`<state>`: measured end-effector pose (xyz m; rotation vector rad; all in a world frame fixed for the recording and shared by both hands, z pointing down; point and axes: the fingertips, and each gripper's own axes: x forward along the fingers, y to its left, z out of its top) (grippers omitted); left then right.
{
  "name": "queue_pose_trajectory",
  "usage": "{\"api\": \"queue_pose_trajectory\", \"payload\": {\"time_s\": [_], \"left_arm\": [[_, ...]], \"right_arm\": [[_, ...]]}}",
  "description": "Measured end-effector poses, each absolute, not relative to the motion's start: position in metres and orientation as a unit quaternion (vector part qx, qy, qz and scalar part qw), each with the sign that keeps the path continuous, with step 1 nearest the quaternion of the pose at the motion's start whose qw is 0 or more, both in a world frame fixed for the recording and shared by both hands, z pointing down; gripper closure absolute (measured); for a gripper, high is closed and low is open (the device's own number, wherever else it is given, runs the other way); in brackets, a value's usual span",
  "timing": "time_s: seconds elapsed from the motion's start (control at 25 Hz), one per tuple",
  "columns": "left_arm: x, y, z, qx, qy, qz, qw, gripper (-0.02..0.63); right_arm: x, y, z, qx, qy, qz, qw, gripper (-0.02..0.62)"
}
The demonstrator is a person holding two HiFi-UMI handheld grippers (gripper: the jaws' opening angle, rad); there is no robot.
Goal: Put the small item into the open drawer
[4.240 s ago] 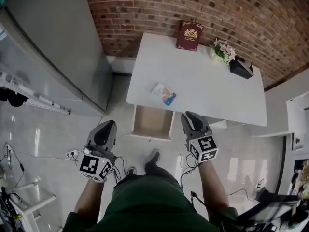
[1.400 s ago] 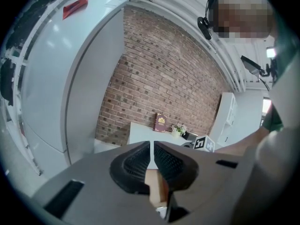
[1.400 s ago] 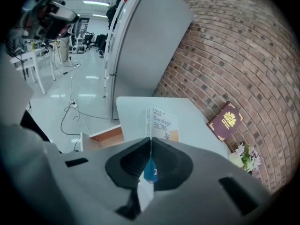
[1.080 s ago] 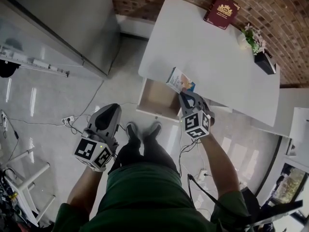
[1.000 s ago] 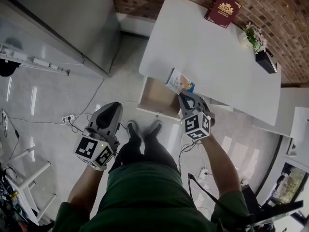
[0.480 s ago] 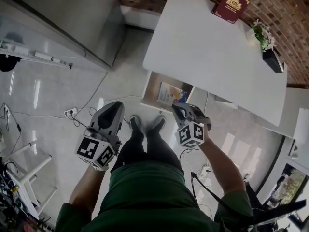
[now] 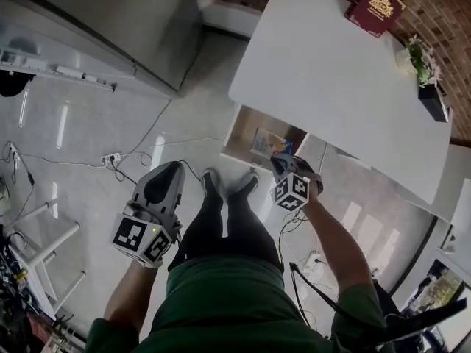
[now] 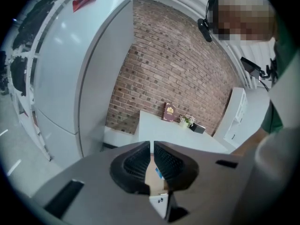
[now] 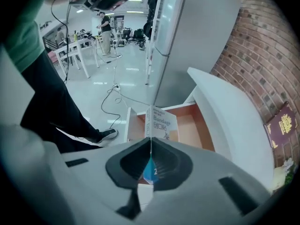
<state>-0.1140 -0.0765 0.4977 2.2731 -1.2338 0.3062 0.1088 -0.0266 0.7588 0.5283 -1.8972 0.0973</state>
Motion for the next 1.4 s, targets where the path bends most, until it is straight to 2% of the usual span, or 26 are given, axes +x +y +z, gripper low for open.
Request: {"api": "queue_pose_trajectory", "payload": {"time_s": [0.84, 1.4], "left_arm": [[-0.123, -0.075, 0.572, 0.815, -0.467, 0.153, 0.307, 0.591], [-0.116, -0.071, 0.591, 0.809, -0.464, 0.153, 0.328, 0.591]], "right_arm": [[0.118, -0.044, 0.904, 0.181, -0.773, 0.106, 0.598, 0.583], [0.105, -0.03, 0.941, 0.137, -0.772, 0.104, 0.612, 0.567]]}}
